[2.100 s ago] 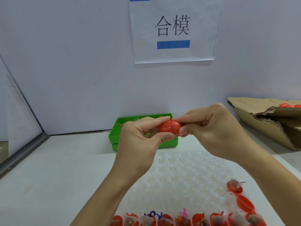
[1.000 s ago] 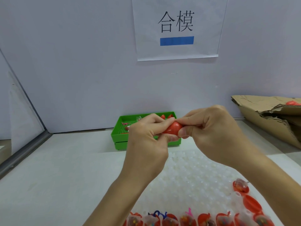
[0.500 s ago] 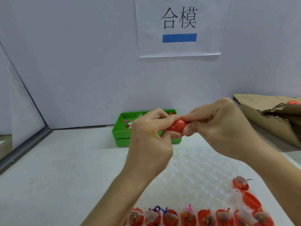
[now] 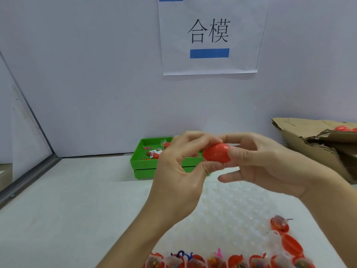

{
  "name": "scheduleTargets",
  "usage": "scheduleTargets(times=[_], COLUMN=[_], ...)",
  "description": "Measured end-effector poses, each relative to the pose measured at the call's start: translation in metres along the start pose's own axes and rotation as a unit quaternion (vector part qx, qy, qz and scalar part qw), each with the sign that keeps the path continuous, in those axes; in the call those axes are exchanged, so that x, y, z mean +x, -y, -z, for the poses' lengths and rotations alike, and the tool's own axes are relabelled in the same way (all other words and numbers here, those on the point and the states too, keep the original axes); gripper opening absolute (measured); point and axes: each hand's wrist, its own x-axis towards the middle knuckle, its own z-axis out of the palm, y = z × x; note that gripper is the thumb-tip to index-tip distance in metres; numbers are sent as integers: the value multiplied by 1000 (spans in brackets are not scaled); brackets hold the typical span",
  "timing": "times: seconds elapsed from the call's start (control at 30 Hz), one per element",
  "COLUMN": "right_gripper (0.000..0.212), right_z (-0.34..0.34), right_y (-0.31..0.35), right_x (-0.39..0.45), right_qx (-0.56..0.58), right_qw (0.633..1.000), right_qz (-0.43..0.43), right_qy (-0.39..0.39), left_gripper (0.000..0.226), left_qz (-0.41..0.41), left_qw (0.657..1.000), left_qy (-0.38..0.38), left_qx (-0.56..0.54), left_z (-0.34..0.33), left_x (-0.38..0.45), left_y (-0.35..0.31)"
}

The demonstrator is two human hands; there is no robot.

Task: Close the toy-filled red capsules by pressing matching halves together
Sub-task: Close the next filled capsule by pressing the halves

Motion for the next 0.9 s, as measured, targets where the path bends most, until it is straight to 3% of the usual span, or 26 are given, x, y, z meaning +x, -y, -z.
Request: scheduleTargets(times=[0.17,0.4,0.57,0.8,0.9], right_gripper=[51,29,25,25,24], right_z=[-14,-24,-29,-29,-28], right_y=[-11,-23,-29,-29,-26], right_x=[9,21,26,24,23], right_qx=[120,58,32,10,24], right_qw=[986,990,985,982,987], right_qz=[54,123,152,165,150], right_qy=[102,-40,-69,-88,-57], left_gripper=[32,43,36,36,36], left_qz=[15,-34,-97,-114,-103], left_qw=[999,997,980,978,982], left_qy=[-11,5,-26,-25,-14], left_qx=[-48,69,169,175,156], left_z=[3,16,13,10,11], left_x=[1,4,3,3,3], left_y=[-3,-3,3,2,1])
